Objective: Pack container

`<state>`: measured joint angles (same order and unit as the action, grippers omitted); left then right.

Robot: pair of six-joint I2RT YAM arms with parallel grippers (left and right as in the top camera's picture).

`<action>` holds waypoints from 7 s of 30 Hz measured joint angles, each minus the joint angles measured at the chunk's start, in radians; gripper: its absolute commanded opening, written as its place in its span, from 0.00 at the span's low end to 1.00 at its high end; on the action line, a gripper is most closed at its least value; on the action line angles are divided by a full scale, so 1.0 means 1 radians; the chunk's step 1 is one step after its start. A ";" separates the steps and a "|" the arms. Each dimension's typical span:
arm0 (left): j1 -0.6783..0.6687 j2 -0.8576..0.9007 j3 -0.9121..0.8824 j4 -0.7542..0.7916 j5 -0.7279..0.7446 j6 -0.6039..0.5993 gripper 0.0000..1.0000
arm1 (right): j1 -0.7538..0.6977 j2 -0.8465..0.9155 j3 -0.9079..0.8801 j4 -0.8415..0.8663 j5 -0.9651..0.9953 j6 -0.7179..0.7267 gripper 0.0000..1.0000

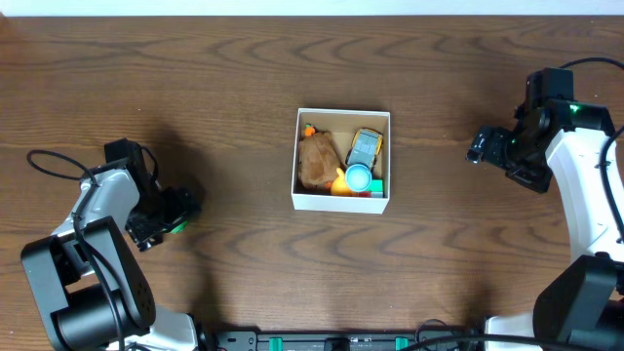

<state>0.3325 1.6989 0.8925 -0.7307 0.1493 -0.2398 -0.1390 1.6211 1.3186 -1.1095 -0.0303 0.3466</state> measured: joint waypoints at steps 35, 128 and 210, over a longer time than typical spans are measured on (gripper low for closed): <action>0.000 0.000 0.013 0.006 0.009 0.004 0.25 | 0.000 0.000 0.000 -0.003 0.000 -0.018 0.99; -0.326 -1.026 -0.039 0.009 -0.054 0.169 0.98 | 0.213 -0.655 -0.327 0.372 0.154 -0.098 0.98; -0.326 -1.340 -0.136 -0.097 -0.017 0.102 0.98 | 0.188 -1.609 -1.312 1.041 0.060 -0.337 0.99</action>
<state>0.0063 0.3588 0.7567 -0.8276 0.1322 -0.1379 0.0490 0.0124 0.0071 -0.0685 0.0296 0.0097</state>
